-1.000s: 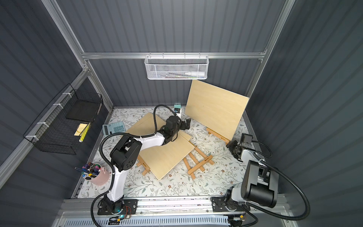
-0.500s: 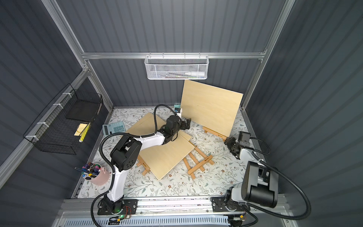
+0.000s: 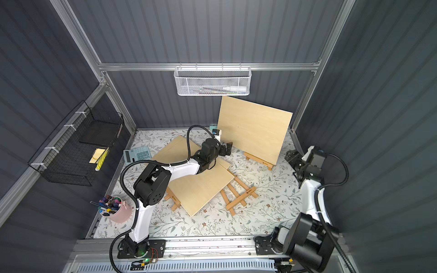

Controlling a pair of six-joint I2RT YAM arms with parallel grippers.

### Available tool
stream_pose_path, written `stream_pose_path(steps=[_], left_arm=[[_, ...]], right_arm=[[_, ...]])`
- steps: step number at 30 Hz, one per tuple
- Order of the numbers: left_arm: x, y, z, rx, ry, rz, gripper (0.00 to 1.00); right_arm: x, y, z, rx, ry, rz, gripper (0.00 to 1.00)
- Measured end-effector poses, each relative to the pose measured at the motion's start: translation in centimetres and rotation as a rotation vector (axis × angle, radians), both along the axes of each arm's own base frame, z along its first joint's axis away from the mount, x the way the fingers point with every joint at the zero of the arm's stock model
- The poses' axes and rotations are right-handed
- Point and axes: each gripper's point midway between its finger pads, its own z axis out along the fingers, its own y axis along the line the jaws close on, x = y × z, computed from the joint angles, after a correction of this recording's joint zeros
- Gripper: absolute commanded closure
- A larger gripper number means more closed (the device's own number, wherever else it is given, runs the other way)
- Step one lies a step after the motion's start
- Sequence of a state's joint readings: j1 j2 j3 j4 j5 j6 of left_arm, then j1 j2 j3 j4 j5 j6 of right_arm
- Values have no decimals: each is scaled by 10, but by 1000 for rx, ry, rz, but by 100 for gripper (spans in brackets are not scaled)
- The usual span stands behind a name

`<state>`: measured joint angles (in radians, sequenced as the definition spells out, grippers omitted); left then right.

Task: Assemble the easel
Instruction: Move the easel to the center of the board.

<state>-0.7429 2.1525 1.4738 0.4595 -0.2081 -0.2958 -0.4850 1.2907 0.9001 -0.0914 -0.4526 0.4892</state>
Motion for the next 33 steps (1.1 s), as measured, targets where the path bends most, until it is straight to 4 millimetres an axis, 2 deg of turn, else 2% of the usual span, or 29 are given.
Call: stream_pose_path(steps=[3,5,9,12,16,19,23,28,33], left_arm=[[-8,3,-16,22,26,-7,1],[-16,6,-25,38,44,-12,1],[-26,10,-35,55,61,-17,1],[-28,11,-34,55,59,-20,1],[-30,8,-28,44,46,-26,1],[-33,5,-25,45,37,-35,1],[-35,2,-25,51,32,-43,1],[-37,-1,-24,62,23,-55,1],[-31,-10,-9,63,-3,-63,1]], right_arm=[[32,-9,16,-14,-60,144,19],[40,-10,16,-26,-82,225,18],[35,7,15,-62,-123,388,20],[27,24,19,-102,-155,518,20],[17,37,21,-134,-197,634,22],[14,37,19,-138,-212,670,23],[23,30,14,-131,-222,691,30],[34,27,-9,-98,-208,707,37],[45,25,-24,-83,-215,716,40]])
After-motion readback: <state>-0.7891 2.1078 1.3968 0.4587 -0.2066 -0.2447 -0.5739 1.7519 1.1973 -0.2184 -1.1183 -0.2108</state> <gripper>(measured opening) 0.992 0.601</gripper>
